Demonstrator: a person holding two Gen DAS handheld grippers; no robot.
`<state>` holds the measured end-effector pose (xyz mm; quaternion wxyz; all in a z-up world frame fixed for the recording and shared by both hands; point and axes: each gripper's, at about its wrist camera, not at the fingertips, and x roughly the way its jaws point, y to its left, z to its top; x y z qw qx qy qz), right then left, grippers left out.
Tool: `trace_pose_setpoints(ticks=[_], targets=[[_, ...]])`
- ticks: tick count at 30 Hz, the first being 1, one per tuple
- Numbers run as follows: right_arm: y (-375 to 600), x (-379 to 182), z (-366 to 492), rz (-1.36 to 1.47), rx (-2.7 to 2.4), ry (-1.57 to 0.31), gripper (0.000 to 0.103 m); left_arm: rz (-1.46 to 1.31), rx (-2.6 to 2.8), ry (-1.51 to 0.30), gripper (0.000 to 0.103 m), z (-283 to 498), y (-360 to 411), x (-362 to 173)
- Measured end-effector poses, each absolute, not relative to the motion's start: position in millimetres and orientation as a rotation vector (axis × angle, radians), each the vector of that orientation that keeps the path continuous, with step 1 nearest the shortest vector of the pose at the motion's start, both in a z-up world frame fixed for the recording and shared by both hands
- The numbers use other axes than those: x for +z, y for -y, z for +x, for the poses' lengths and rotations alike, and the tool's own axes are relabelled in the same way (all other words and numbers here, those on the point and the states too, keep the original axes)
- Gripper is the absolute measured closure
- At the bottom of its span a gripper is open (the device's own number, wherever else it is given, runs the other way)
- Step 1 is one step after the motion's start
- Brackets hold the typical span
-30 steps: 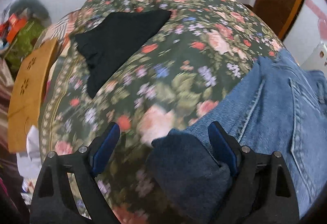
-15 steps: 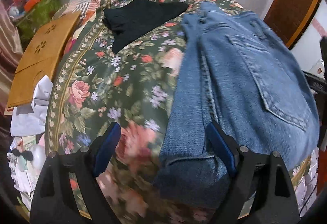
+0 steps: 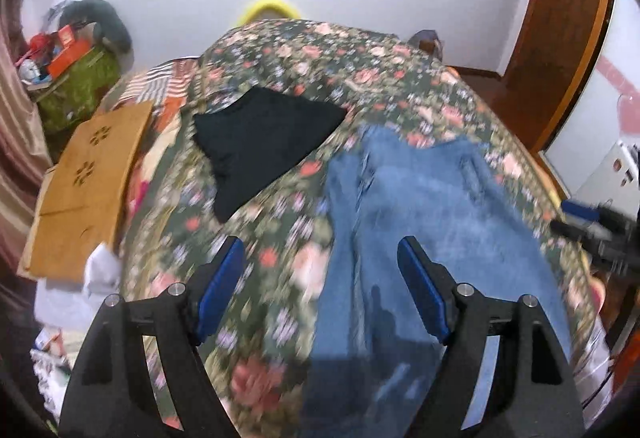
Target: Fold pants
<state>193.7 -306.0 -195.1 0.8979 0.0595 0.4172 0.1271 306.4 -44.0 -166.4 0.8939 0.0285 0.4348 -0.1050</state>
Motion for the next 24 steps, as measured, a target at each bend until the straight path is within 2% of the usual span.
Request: trace_pose_setpoints(ticks=[5,6,8,10,12,13,14,16,19,22,24], targets=[[283.9,-206.2,221.9,0.158,0.314,-0.869,0.039,0.060,-0.287,-0.946,0.025,354.9,69.9,-182.8],[281.0,-208.4,224.4,0.158,0.314,-0.870,0.041,0.071,-0.306,-0.958,0.028,362.9,76.5,-189.2],[275.0,-217.9,240.1,0.169,0.315,-0.893,0.052,0.099,-0.334,-0.997,0.034,378.0,89.3,-203.5],[272.8,-227.4,253.7,0.191,0.323,-0.923,0.059,0.104,-0.357,-1.048,0.051,392.2,96.3,-221.6],[271.2,-236.0,262.9,0.201,0.324,-0.933,0.070,0.074,-0.400,-1.093,0.062,402.5,101.0,-236.0],[270.9,-238.5,265.1,0.204,0.334,-0.933,0.080,0.063,-0.409,-1.095,0.062,404.5,102.4,-240.0],[269.7,-240.9,267.2,0.207,0.343,-0.936,0.083,0.073,-0.406,-1.084,0.063,404.2,104.5,-240.9],[267.4,-243.5,268.5,0.201,0.350,-0.918,0.087,0.105,-0.410,-1.059,0.071,400.9,109.0,-240.9],[266.0,-236.2,262.4,0.186,0.361,-0.888,0.089,0.147,-0.394,-1.025,0.081,391.8,111.8,-235.3],[272.4,-220.2,253.5,0.193,0.353,-0.812,0.089,0.174,-0.369,-0.990,0.084,385.0,112.2,-230.0],[279.3,-231.1,260.2,0.239,0.351,-0.849,0.089,0.180,-0.357,-1.006,0.084,386.7,111.5,-235.4]])
